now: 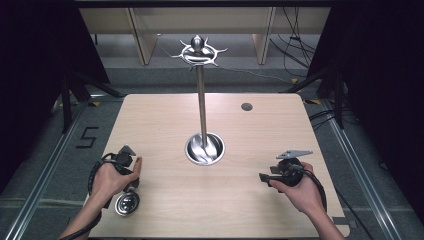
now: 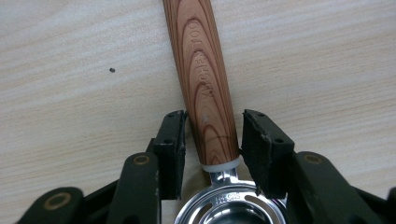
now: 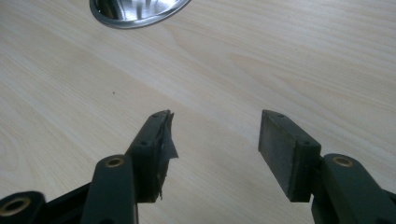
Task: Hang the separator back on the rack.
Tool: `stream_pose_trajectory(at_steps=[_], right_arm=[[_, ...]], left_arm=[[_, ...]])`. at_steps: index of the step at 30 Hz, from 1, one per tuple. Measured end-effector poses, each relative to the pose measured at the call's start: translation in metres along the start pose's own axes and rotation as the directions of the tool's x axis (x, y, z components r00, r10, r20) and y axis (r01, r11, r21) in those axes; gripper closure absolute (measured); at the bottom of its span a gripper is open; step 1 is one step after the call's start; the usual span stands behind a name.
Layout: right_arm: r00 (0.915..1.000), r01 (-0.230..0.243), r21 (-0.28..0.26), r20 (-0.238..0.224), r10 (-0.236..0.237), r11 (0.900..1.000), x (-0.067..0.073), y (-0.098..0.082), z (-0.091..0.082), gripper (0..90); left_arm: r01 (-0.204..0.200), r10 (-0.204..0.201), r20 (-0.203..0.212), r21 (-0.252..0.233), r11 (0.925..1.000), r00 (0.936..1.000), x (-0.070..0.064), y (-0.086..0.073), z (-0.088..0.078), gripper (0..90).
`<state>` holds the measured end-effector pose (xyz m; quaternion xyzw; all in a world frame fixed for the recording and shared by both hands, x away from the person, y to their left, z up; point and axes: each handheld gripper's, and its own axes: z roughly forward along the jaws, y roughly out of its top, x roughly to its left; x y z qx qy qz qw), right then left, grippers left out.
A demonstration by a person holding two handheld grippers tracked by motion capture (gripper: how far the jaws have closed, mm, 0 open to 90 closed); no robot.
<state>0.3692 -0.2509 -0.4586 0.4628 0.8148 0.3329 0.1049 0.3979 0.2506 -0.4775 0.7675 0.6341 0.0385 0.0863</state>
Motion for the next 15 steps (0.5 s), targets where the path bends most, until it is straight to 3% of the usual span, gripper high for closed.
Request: stream_pose_trajectory(at_steps=[1,3,4,5,6,7,8,10,11,12,13,14,15], right_arm=[[1.0000,-0.003,-0.004,-0.007,0.003,1.000,0.0002,-0.0002,-0.0002,45.2],[0.9999,-0.011,-0.047,0.001,0.011,0.999,0.0012,-0.0013,0.0026,44.7],[0.9999,-0.015,-0.047,0.001,0.015,0.999,0.0015,-0.0013,0.0026,44.7],[0.9991,-0.042,-0.027,0.004,0.042,0.999,0.0031,-0.0013,0.0014,44.7],[0.9986,-0.054,0.011,0.000,0.054,0.998,0.0038,-0.0005,-0.0018,44.7],[0.9988,-0.049,0.006,0.001,0.049,0.999,0.0035,-0.0006,-0.0014,44.7],[0.9988,-0.050,0.007,0.001,0.050,0.999,0.0036,-0.0006,-0.0015,44.6],[0.9986,-0.052,-0.024,0.007,0.052,0.998,0.0037,-0.0016,0.0012,44.6],[0.9972,-0.075,-0.014,0.001,0.075,0.997,0.0051,-0.0007,-0.0003,44.6],[0.9989,-0.047,-0.028,0.008,0.047,0.998,0.0033,-0.0005,0.0007,44.6],[0.9997,-0.024,-0.044,0.003,0.024,0.999,0.0022,-0.0004,0.0009,44.6],[0.9994,-0.034,-0.038,0.004,0.035,0.999,0.0028,-0.0004,0.0003,44.6],[0.9993,-0.036,0.009,-0.001,0.036,0.999,0.0026,0.0007,-0.0033,44.6]], left_arm=[[0.020,-0.021,0.004,0.016,0.9997,0.9998,-0.0018,-0.0006,0.0005,59.2],[-0.030,0.030,-0.011,0.018,0.9994,0.9995,0.0009,0.0003,0.0009,59.5],[-0.028,0.028,-0.016,0.016,0.9995,0.9995,0.0006,0.0002,0.0011,59.9],[0.019,-0.019,-0.006,0.013,0.9997,0.9998,-0.0021,-0.0009,0.0012,60.2],[0.018,-0.018,-0.007,0.018,0.9997,0.9998,-0.0020,-0.0006,0.0006,60.5],[0.019,-0.019,-0.006,0.017,0.9997,0.9998,-0.0021,-0.0007,0.0008,60.8],[0.013,-0.013,-0.008,0.016,0.9998,0.9999,-0.0019,-0.0008,0.0009,61.1],[-0.046,0.046,-0.014,0.030,0.9985,0.9988,0.0017,0.0000,0.0005,61.9],[0.016,-0.016,-0.004,0.023,0.9996,0.9999,-0.0026,-0.0015,0.0019,62.7],[0.016,-0.016,-0.005,0.022,0.9996,0.9999,-0.0028,-0.0016,0.0022,63.3],[0.005,-0.005,-0.007,0.026,0.9997,1.0000,-0.0023,-0.0015,0.0019,63.5],[-0.017,0.017,-0.015,0.025,0.9995,0.9997,-0.0014,-0.0010,0.0016,63.7],[-0.046,0.046,-0.021,0.027,0.9986,0.9987,0.0004,-0.0004,0.0015,63.8]])
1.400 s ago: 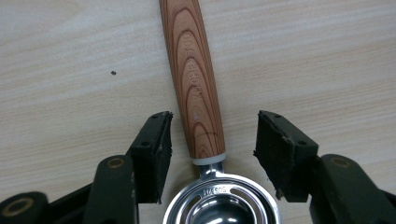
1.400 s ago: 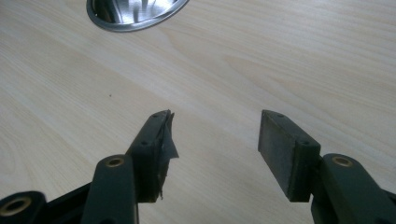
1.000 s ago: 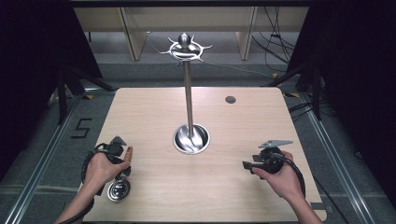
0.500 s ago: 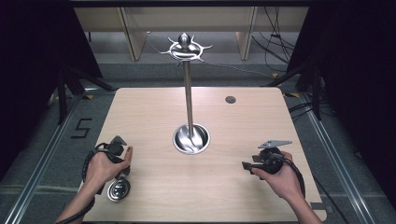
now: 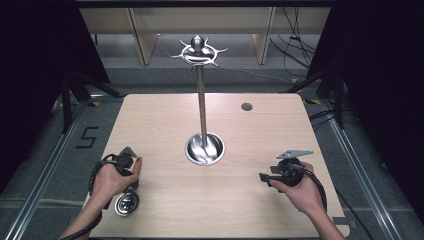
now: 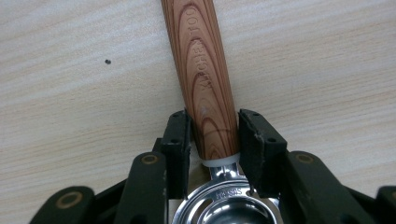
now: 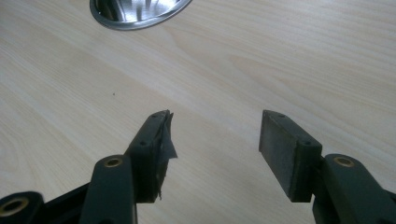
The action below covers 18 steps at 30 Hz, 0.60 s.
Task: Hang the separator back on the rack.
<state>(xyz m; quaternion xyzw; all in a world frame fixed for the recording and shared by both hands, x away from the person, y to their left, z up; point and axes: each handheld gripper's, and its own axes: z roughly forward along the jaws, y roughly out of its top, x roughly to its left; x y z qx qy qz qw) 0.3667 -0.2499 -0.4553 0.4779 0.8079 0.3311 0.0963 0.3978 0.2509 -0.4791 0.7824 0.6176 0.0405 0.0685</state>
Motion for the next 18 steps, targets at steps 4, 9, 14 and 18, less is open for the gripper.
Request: stream_pose_trajectory(at_steps=[4,9,14,18], right_arm=[[1.0000,0.005,-0.063,-0.006,-0.006,0.998,-0.0002,-0.0014,0.0046,44.6],[1.0000,0.006,-0.024,-0.004,-0.006,1.000,-0.0001,-0.0005,0.0011,44.6],[0.9998,0.018,-0.016,-0.010,-0.018,1.000,-0.0011,0.0002,0.0003,44.6],[0.9999,0.015,-0.035,-0.008,-0.015,0.999,-0.0012,-0.0004,0.0013,44.6]], left_arm=[[0.059,-0.059,0.009,-0.001,0.9983,0.9982,-0.0038,-0.0013,0.0009,64.5],[0.049,-0.049,0.005,-0.004,0.9988,0.9988,-0.0042,-0.0019,0.0008,66.0],[0.034,-0.034,0.006,0.002,0.9994,0.9994,-0.0022,-0.0021,-0.0001,67.9],[0.057,-0.057,0.008,-0.015,0.9983,0.9983,-0.0038,-0.0040,0.0012,68.3]])
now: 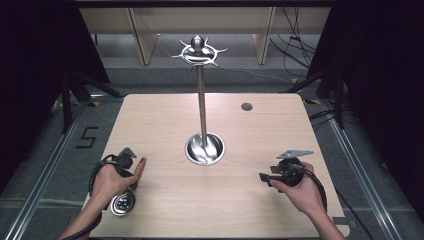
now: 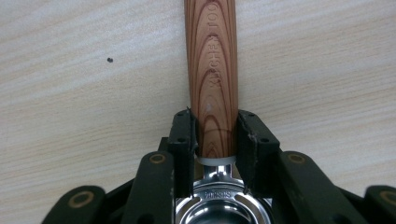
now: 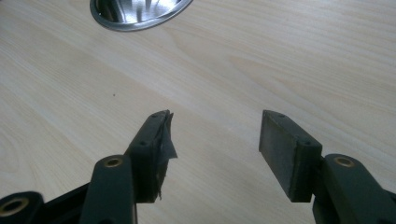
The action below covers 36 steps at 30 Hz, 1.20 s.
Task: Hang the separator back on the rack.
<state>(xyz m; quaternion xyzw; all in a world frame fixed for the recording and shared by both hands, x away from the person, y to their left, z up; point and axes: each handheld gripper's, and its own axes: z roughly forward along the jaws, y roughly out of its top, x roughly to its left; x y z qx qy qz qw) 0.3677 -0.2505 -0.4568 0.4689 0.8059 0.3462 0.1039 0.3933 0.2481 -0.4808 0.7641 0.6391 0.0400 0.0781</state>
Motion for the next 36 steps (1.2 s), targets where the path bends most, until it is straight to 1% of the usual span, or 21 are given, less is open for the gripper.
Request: stream_pose_trajectory(at_steps=[1,2,5,8,9,10,11,12,14,15,16,19,26,27,28,29,31,32,34,35,36], right_arm=[[0.9997,0.022,-0.010,0.005,-0.022,1.000,-0.002,-0.001,0.001,44.6],[0.9999,0.013,-0.005,0.004,-0.013,1.000,-0.001,0.000,0.000,44.6],[1.0000,0.000,-0.008,0.001,0.000,1.000,0.000,0.000,0.000,44.6],[1.0000,-0.002,-0.009,0.001,0.002,1.000,0.000,0.000,0.000,44.6],[1.0000,-0.001,-0.009,0.000,0.001,1.000,0.000,0.000,0.000,44.6],[1.0000,-0.001,-0.008,0.000,0.001,1.000,0.000,0.000,0.000,44.6],[1.0000,0.001,0.000,-0.001,-0.001,1.000,0.000,0.000,0.000,44.6],[1.0000,0.001,0.000,-0.001,-0.001,1.000,0.000,0.000,0.000,44.6],[1.0000,-0.007,0.003,0.000,0.007,1.000,0.001,-0.001,-0.001,44.6],[0.9988,-0.049,0.028,0.007,0.049,0.998,0.003,-0.001,-0.003,44.6],[0.9982,-0.059,0.022,0.006,0.059,0.998,0.004,-0.001,-0.002,44.6],[0.9984,-0.055,0.020,0.008,0.055,0.998,0.003,-0.001,-0.002,44.6],[0.9985,-0.054,0.020,0.006,0.054,0.998,0.004,-0.001,-0.002,44.6],[0.9991,-0.041,0.012,0.006,0.041,0.999,0.003,-0.001,-0.001,44.6],[1.0000,-0.001,-0.004,0.002,0.001,1.000,0.000,0.000,0.000,44.6],[1.0000,-0.002,-0.007,0.001,0.002,1.000,0.000,0.000,0.000,44.6],[1.0000,-0.001,-0.001,0.003,0.001,1.000,0.000,0.000,-0.001,44.6],[1.0000,-0.003,-0.002,0.003,0.003,1.000,0.000,0.000,-0.001,44.6],[0.9998,-0.018,0.007,0.006,0.018,1.000,0.001,0.000,-0.001,44.6],[0.9979,-0.064,0.033,0.010,0.063,0.997,0.004,-0.001,-0.003,44.6],[0.9997,-0.024,0.008,0.006,0.023,1.000,0.001,-0.001,-0.001,44.6]], left_arm=[[-0.009,0.009,-0.001,0.001,1.0000,1.0000,0.001,0.000,0.000,68.4],[-0.039,0.039,-0.004,0.014,0.9991,0.9992,0.002,0.000,-0.001,68.4],[-0.063,0.063,-0.011,0.014,0.9979,0.9980,0.003,0.001,-0.002,68.5],[-0.055,0.055,-0.009,-0.012,0.9984,0.9984,0.004,-0.002,-0.004,68.6],[-0.021,0.021,0.004,-0.026,0.9994,0.9998,0.001,-0.004,-0.004,68.6],[-0.028,0.029,0.008,-0.024,0.9993,0.9996,0.001,-0.004,-0.005,68.6],[-0.063,0.063,0.005,-0.022,0.9978,0.9980,0.004,-0.003,-0.006,68.6],[-0.026,0.027,0.025,-0.031,0.9992,0.9993,0.001,-0.005,-0.007,68.7],[-0.081,0.082,0.022,-0.048,0.9956,0.9964,0.005,-0.006,-0.009,68.7],[-0.086,0.088,0.030,-0.059,0.9945,0.9956,0.006,-0.007,-0.011,68.7],[-0.087,0.090,0.034,-0.066,0.9940,0.9954,0.006,-0.008,-0.013,68.7],[-0.096,0.101,0.048,-0.093,0.9910,0.9938,0.008,-0.012,-0.018,68.7],[-0.078,0.099,0.091,-0.211,0.9744,0.9910,0.010,-0.027,-0.028,68.7],[-0.092,0.115,0.096,-0.220,0.9712,0.9887,0.011,-0.028,-0.030,68.7],[-0.104,0.130,0.103,-0.230,0.9676,0.9861,0.012,-0.030,-0.032,68.7],[-0.054,0.089,0.130,-0.250,0.9667,0.9875,0.009,-0.032,-0.032,68.7],[-0.030,0.077,0.152,-0.286,0.9576,0.9854,0.008,-0.035,-0.033,68.7],[-0.045,0.094,0.158,-0.289,0.9564,0.9829,0.009,-0.036,-0.034,68.7],[-0.048,0.106,0.174,-0.309,0.9500,0.9790,0.008,-0.037,-0.035,68.7],[-0.061,0.123,0.179,-0.317,0.9464,0.9762,0.008,-0.038,-0.036,68.7],[-0.083,0.144,0.182,-0.310,0.9471,0.9727,0.009,-0.039,-0.038,68.7]])
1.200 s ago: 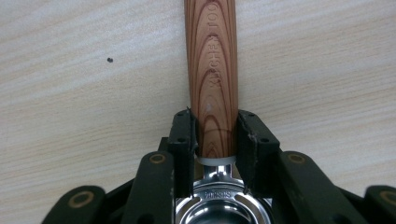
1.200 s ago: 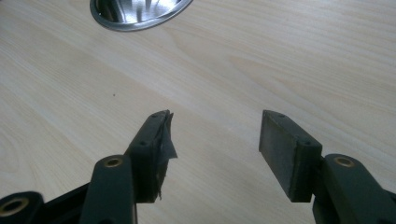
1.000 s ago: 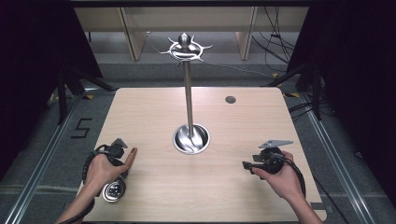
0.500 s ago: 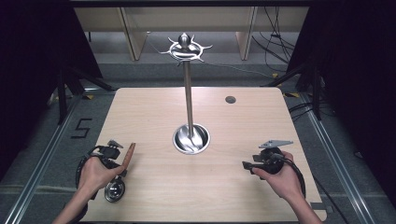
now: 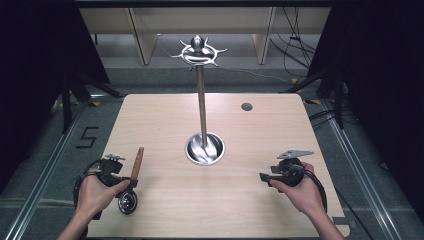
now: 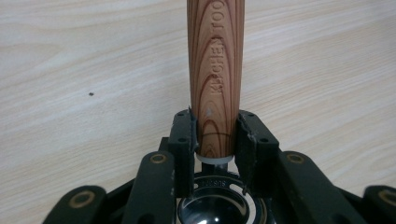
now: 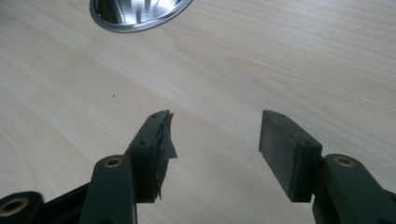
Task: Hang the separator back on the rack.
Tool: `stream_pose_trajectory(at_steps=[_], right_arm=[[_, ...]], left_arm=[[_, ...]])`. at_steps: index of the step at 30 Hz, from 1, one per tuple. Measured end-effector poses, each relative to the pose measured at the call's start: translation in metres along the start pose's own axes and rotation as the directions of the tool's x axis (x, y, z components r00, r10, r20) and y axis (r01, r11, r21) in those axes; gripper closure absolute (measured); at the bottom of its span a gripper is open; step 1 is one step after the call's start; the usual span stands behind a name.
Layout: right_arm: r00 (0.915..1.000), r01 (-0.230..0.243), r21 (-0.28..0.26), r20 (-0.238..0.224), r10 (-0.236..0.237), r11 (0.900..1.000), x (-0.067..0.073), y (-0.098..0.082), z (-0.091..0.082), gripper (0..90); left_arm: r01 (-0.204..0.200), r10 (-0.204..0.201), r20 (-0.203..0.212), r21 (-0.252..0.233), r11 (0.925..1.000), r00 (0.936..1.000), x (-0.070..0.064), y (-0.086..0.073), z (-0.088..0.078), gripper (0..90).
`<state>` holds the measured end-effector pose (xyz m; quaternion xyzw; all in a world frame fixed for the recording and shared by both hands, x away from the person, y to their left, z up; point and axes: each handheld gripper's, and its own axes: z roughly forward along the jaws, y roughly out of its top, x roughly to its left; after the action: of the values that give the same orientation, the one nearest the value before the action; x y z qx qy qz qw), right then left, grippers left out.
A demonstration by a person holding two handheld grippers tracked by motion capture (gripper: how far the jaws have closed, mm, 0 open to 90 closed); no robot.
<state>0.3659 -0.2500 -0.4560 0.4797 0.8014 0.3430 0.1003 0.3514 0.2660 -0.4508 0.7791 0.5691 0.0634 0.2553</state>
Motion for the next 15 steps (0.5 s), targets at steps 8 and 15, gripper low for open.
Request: stream_pose_trajectory(at_steps=[8,15], right_arm=[[0.9995,0.028,0.006,0.012,-0.028,1.000,-0.002,0.000,0.000,44.6],[1.0000,-0.001,0.025,0.005,0.001,1.000,-0.001,0.001,-0.002,44.6]], left_arm=[[-0.041,0.042,0.009,-0.057,0.9975,0.9991,-0.003,0.002,-0.007,68.7],[-0.047,0.050,0.016,-0.150,0.9876,0.9986,-0.010,0.003,-0.011,68.7]])
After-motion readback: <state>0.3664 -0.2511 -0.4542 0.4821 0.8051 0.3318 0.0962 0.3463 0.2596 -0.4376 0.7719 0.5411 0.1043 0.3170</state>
